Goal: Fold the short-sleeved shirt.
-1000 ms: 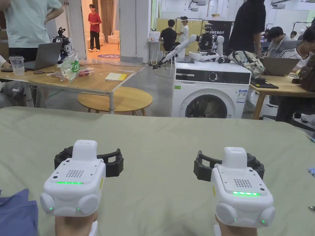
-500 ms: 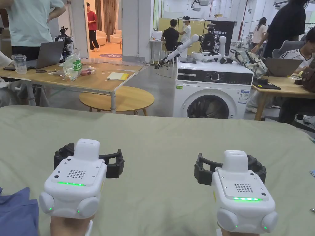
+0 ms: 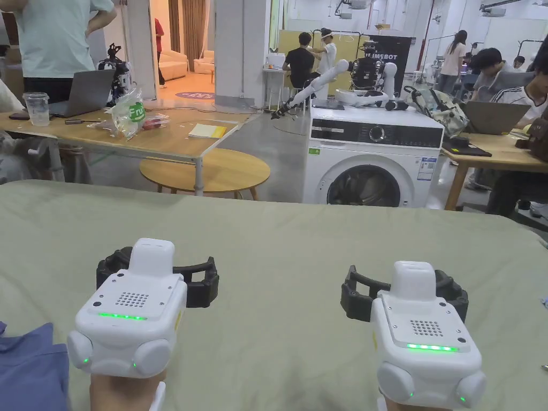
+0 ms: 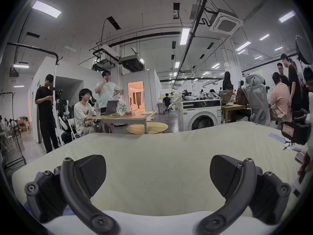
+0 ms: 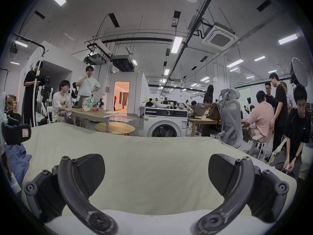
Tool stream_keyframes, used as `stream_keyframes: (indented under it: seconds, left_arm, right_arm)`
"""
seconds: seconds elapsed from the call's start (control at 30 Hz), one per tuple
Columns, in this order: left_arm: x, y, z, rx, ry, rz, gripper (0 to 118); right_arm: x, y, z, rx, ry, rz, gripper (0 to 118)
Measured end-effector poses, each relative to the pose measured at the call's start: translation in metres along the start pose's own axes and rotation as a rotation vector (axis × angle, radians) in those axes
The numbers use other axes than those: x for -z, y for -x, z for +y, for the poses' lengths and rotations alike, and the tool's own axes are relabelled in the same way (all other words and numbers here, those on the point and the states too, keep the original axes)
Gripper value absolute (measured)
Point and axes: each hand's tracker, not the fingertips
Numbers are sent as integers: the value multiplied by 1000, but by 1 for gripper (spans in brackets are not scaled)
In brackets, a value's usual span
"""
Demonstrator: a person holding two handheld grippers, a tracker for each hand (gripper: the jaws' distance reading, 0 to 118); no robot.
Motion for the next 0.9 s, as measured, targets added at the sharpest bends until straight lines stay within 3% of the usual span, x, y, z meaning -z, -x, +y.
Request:
stream_keyframes:
  seconds: [0.9]
  left_arm:
    - [0,5,5,-60,22,26,118]
  right_arm:
    - [1,2,6,-7,22,26,118]
